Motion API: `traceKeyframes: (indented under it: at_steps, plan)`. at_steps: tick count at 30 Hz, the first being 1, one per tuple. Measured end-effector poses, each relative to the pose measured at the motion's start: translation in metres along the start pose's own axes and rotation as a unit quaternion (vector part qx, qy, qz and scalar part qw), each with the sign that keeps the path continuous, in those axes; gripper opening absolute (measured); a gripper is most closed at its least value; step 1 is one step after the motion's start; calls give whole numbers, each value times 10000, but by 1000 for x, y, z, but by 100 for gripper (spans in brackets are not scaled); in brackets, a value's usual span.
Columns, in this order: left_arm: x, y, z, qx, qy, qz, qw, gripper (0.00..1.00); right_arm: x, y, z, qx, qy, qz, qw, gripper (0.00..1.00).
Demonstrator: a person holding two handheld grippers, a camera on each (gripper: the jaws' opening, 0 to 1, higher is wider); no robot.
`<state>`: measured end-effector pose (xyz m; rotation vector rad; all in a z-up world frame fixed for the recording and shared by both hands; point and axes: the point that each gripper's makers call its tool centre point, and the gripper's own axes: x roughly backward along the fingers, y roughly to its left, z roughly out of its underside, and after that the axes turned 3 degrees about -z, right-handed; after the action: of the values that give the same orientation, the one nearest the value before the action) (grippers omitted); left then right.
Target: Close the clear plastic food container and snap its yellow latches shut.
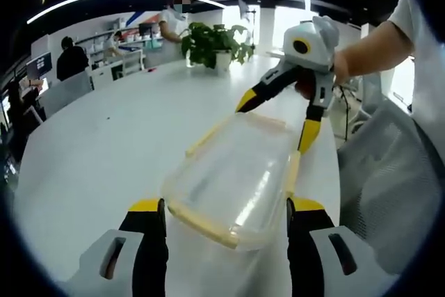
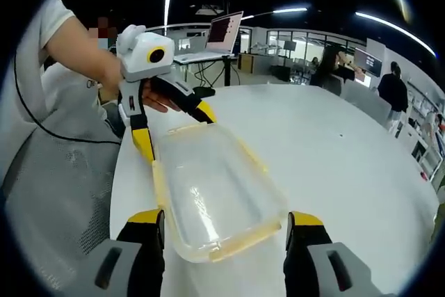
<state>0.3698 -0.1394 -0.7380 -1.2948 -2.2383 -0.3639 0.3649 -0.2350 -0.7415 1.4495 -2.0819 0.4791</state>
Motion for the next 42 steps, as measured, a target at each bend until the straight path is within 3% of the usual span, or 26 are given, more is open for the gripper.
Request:
traceKeyframes:
  at_steps: [9,17,27,31,42]
  plan:
    - [20,20,13,19,-1,-20,10000,68,-22,8,-18,-40,6,18,10000,69]
    - [30,41,18,53,-29,-50,10000,65,-39,1,-32,-86,-21,58,9999,69]
    - [27,68,15,126,-90,-136,9998,65,-56,-22,-44,40,55,12,10000,69]
    - [22,73,12,101,-91,-103,9999,65,-62,-28,-47,427,218,-82,9988,71]
    - [19,90,8,175,-129,-227,9995,64,-69,-45,-54,448,157,-196,9987,71]
